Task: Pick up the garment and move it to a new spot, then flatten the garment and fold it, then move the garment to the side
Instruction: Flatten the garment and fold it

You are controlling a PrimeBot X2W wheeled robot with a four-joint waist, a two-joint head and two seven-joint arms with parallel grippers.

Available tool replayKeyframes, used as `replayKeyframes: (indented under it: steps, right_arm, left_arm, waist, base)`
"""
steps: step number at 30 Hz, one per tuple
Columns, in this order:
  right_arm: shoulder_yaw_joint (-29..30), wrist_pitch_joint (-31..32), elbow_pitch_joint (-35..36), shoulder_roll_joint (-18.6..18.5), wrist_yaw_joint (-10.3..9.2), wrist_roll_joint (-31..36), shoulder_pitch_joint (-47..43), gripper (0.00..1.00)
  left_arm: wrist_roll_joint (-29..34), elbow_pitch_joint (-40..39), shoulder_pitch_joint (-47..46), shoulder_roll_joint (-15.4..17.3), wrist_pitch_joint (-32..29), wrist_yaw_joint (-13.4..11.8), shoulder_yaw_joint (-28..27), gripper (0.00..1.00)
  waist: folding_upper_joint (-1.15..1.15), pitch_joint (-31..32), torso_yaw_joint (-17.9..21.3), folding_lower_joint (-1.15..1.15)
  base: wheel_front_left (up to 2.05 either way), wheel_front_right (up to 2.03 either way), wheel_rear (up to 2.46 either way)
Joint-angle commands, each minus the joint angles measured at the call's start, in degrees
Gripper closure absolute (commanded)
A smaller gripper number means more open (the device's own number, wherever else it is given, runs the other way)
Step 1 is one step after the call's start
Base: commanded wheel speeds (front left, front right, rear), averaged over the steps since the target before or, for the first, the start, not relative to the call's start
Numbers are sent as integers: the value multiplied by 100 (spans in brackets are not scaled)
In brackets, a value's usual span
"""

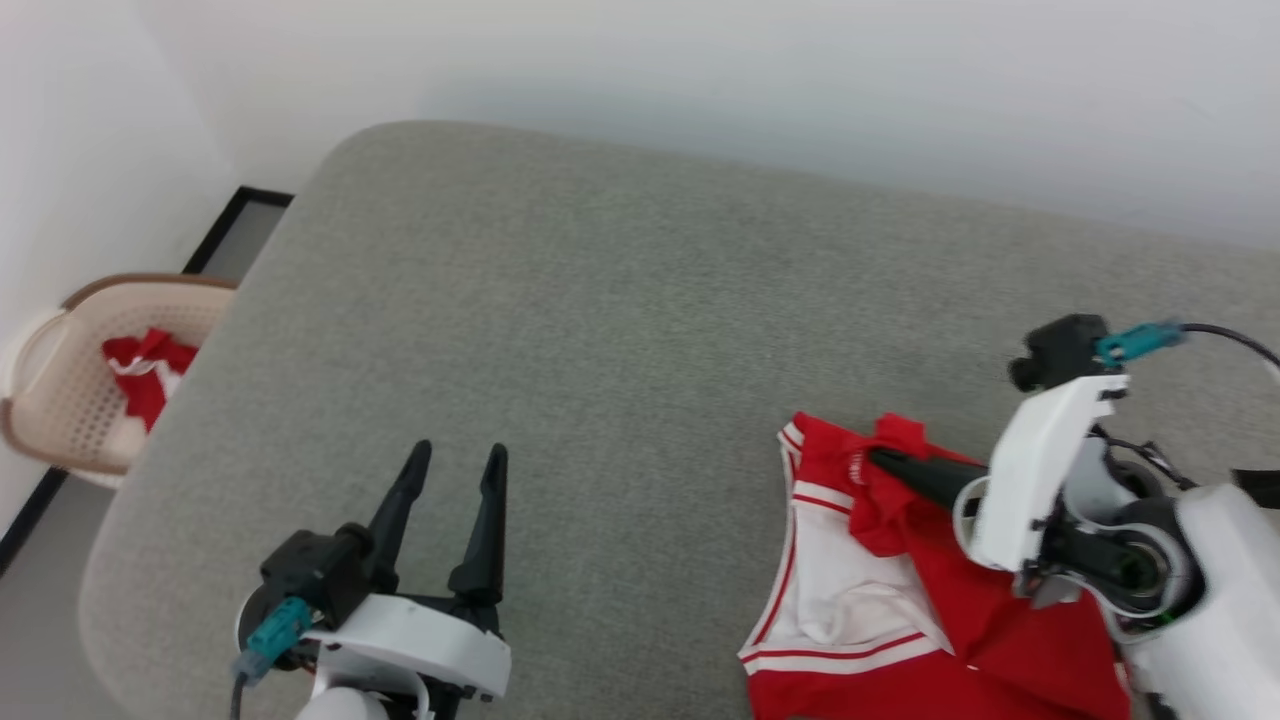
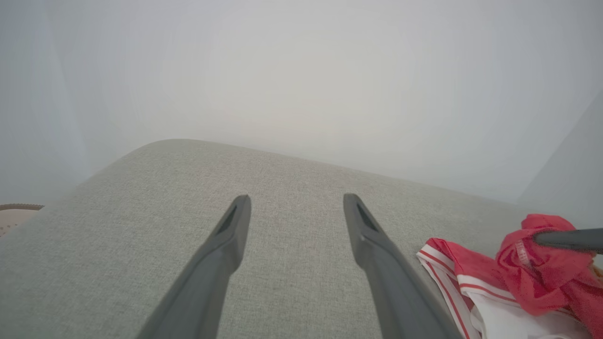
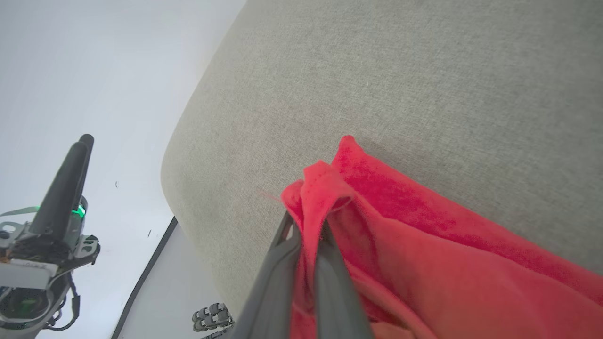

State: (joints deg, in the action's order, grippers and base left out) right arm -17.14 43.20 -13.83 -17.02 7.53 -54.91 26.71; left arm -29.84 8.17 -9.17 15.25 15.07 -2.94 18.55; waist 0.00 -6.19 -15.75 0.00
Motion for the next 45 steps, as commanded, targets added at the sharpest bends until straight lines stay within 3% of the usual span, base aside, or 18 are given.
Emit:
replayKeyframes:
  steps: [1,6,15,16,17,18,31,45]
  right_arm:
    - [-6,-25,-27,60,-9,115,56,100]
    - [-116,-60,-228,461,-9,506,158,100]
    - [-426,-257,-610,623,-9,970,216,100]
    - [-455,-282,-613,631,-9,991,235,72]
    - [-476,-300,-615,626,-9,1022,255,27]
    - [-502,-300,-607,621,-9,1012,269,0]
    - [-420,-473,424,139,-9,499,32,0]
    - [188,-1995,1150,-766,-9,290,-634,0]
  left_arm:
    - [40,17,-58,-22,-1,30,14,0]
    - [78,111,-169,-159,4,89,49,0]
    - [185,183,-213,-335,7,203,-69,0]
    - [194,193,-206,-344,7,208,-92,0]
    - [216,206,-202,-355,8,225,-116,0]
    - [231,213,-198,-363,8,243,-138,0]
    - [324,259,-120,-236,8,297,-397,0]
    - [288,166,113,141,-53,171,-622,0]
  waist:
    - [0,-81,-178,0]
    - [0,-188,-359,0]
    - [0,-268,-452,0]
    - [0,-266,-438,0]
    - [0,-261,-423,0]
    - [0,-254,-400,0]
    - [0,-14,197,0]
    - [0,318,1181,0]
  base:
    - [0,0,0]
    - [0,0,0]
    - [0,0,0]
    - [0,0,0]
    - [0,0,0]
    - [0,0,0]
    - [0,0,0]
    - [0,0,0]
